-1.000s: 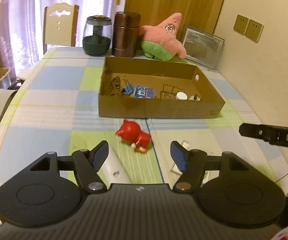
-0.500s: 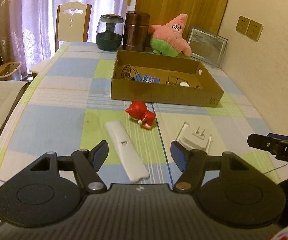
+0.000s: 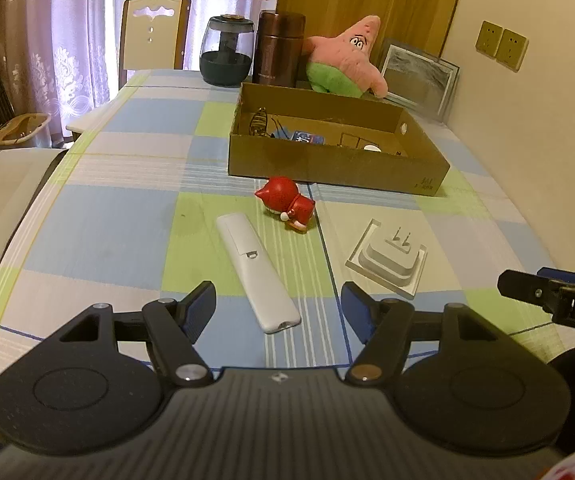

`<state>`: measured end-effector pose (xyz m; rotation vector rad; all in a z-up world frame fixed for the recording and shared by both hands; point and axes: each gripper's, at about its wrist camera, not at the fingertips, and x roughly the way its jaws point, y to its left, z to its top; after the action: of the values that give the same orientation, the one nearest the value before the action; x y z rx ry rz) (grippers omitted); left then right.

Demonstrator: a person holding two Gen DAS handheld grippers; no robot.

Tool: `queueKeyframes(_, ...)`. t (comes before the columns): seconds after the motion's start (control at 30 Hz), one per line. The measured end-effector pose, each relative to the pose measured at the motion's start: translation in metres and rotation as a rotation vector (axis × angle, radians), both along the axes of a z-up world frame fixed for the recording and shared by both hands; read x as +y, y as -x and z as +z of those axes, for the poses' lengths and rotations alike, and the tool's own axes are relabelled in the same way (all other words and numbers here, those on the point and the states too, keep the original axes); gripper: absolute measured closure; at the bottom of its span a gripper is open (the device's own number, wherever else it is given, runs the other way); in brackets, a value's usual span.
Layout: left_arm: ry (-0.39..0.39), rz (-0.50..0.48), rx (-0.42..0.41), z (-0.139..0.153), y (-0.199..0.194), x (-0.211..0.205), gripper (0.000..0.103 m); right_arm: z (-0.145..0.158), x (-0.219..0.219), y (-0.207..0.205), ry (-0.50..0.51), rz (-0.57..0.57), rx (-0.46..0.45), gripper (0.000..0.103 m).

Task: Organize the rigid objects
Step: 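Withdraw both open tools from the box toward the remote and plug adapter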

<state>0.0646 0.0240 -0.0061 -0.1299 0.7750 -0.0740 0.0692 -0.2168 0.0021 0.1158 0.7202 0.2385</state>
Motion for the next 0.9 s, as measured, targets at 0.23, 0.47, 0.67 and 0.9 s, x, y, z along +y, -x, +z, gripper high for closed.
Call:
queueKeyframes(0.23, -0.006, -0.006, 0.003, -0.001, 0.001, -0.002, 0.038, -0.002, 0.003, 0.001, -0.005, 0.015, 0.003, 0.029)
queueKeyframes(0.47, -0.005, -0.008, 0.004, -0.002, 0.001, -0.003, 0.037, -0.003, 0.003, 0.000, -0.004, 0.022, 0.003, 0.029)
queueKeyframes(0.67, -0.009, 0.003, 0.009, -0.006, -0.002, -0.002, 0.036, -0.012, 0.006, -0.011, 0.020, 0.093, 0.012, 0.029)
queueKeyframes(0.9, -0.020, 0.008, 0.021, -0.013, -0.012, 0.001, 0.035, -0.023, 0.008, -0.038, 0.064, 0.202, 0.027, 0.029)
